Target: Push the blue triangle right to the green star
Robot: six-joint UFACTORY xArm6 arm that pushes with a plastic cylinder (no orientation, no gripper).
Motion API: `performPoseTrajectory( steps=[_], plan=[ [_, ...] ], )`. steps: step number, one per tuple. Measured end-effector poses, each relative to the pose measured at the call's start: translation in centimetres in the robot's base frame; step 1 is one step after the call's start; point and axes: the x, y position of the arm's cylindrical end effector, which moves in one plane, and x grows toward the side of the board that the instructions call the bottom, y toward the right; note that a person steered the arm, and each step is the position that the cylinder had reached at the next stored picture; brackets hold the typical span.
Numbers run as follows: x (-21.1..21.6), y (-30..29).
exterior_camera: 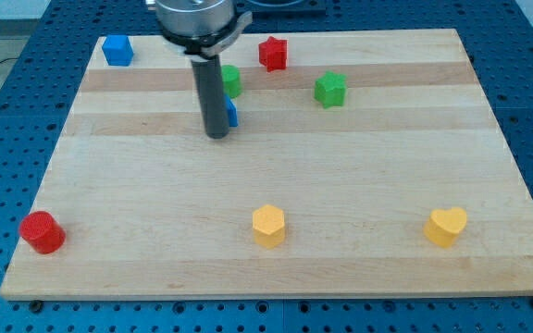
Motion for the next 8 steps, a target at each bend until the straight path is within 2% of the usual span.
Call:
performPoseTrajectory(
  steps=[1, 2, 4, 5, 7, 8],
  plan=[
    [-0.8, -4.4],
    [-3.0, -3.1],
    [-3.6, 8.5],
    [-3.6, 10.0],
    [-2.2, 7.7],
    [-2.1, 11.6]
  ],
)
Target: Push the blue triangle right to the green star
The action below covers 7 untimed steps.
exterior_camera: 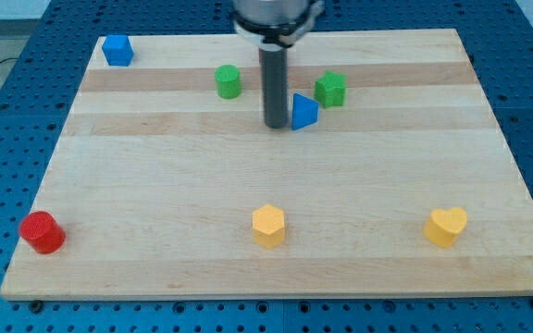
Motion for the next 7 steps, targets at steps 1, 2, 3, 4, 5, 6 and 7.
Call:
performPoseTrajectory(
  steps=[1, 2, 3, 4, 5, 6, 7],
  plan=[
    [-0.2, 5.8],
    [-0.7, 11.5],
    [-1.0, 13.8],
    [0.1, 11.8],
    [-0.4, 9.1],
    [-3.9, 9.1],
    [-6.8, 12.0]
  ],
)
